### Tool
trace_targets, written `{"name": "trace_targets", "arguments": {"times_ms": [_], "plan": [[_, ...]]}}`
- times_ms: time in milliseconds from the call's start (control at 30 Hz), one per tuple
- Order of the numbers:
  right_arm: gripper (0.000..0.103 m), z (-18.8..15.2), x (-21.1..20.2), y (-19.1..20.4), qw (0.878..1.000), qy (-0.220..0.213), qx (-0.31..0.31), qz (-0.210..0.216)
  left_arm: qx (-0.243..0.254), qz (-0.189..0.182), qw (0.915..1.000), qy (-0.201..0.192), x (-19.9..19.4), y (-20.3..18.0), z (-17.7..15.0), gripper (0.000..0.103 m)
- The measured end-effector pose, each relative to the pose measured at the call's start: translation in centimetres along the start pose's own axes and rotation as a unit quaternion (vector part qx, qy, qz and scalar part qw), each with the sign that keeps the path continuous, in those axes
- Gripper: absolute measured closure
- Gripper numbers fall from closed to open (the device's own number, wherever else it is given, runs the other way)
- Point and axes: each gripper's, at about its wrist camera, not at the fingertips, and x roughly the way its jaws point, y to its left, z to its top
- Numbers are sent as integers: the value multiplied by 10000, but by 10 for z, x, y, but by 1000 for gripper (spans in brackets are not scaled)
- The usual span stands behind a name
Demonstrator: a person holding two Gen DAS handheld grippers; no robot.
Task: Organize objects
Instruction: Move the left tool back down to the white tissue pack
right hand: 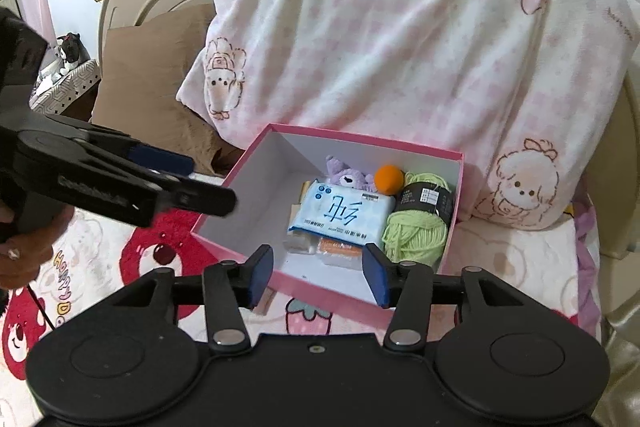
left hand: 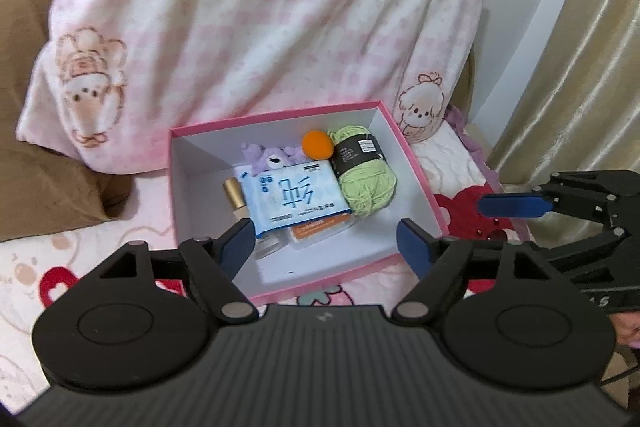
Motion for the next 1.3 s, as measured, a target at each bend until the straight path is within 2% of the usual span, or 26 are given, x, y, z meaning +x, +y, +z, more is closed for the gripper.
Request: {"name": "trace_targets", "arguments": {"times_ms": [133, 367, 500, 700, 1033, 1133, 1300], "plan": [[42, -9, -9, 7, 10000, 36, 48, 11, -11, 16, 10000, 43, -13, 6, -12, 24], [38, -25, -15, 29, 9997, 204, -26, 123, 130, 52, 9992, 362, -25, 12, -43, 24], [33, -36, -13, 43, 9992, 287, -82, 251, -72, -79, 9982, 584, -24, 21, -63, 24], [32, -51, 4, 56, 9978, 414, -56, 514, -300, -60, 9968, 733, -18, 39, -93, 24], [31, -74, 47, 75, 9970, 212, -259, 697, -420, 136, 9985, 323, -4, 65, -136, 24], [31, -78, 63, 77, 9973, 141, -318, 650, -643, 23, 9972, 377, 8, 73, -148, 24], [31, -87, 91, 83, 9965, -65, -627, 546, -789, -45, 9967, 199, 25, 84, -158, 24]]}}
